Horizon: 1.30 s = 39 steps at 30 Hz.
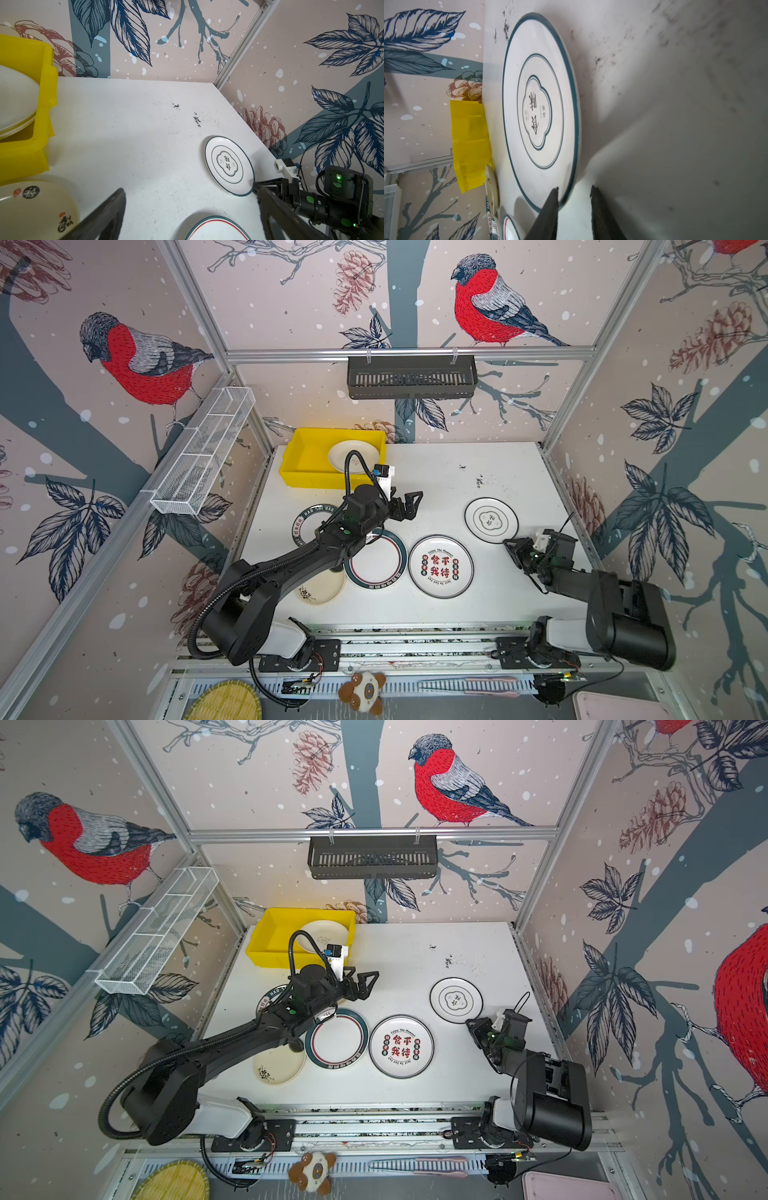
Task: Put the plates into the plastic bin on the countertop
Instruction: 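Grasp the green-rimmed plate's edge with the right gripper and tilt it upright, then lift the plate toward the left gripper while the left gripper reaches to it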
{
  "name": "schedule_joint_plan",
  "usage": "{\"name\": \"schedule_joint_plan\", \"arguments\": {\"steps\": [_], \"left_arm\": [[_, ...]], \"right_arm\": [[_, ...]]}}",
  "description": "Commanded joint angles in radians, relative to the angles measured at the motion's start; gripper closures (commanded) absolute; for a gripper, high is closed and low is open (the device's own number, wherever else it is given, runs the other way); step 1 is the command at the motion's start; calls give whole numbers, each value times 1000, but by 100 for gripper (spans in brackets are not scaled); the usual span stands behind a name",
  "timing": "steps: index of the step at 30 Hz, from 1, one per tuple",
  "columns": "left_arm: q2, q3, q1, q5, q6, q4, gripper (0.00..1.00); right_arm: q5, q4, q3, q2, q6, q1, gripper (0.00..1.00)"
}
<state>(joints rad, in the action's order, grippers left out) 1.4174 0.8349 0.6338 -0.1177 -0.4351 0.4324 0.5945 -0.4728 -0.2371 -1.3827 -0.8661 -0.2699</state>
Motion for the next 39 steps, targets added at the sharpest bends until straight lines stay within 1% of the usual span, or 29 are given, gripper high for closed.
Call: {"name": "schedule_joint_plan", "arguments": {"steps": [1,7,11,17,20,22,29,32,35,38,39], "left_arm": [[-6,9,3,20,16,0,2],[-5,18,3,29,21,-12,2],[0,33,3,31,25,-23,2],[9,43,3,31,24,-25,2],[13,44,4,29,24,-27,2],[13,42,3,30,24,-25,2],[21,38,4,21,21,-15,2],[43,42,4,-3,30,-6,7],[79,61,8,-47,33,-6,10],[115,90,21,-68,30,-8,11],[127,100,27,-73,30,-6,13]], "right_arm": [[14,-67,-10,-54,-36,0,74],[26,-118,-29,-147,-56,1,77],[20,-124,-44,-177,-56,5,80],[3,-98,-65,-185,-47,14,88],[-5,-80,-69,-175,-37,18,94],[-14,-57,-73,-161,-27,21,96],[-41,33,-86,-49,-12,38,97],[-56,90,-104,39,-3,57,97],[-71,151,-134,124,15,100,97],[-105,204,-171,245,31,172,97],[-124,219,-183,275,33,197,97]]}}
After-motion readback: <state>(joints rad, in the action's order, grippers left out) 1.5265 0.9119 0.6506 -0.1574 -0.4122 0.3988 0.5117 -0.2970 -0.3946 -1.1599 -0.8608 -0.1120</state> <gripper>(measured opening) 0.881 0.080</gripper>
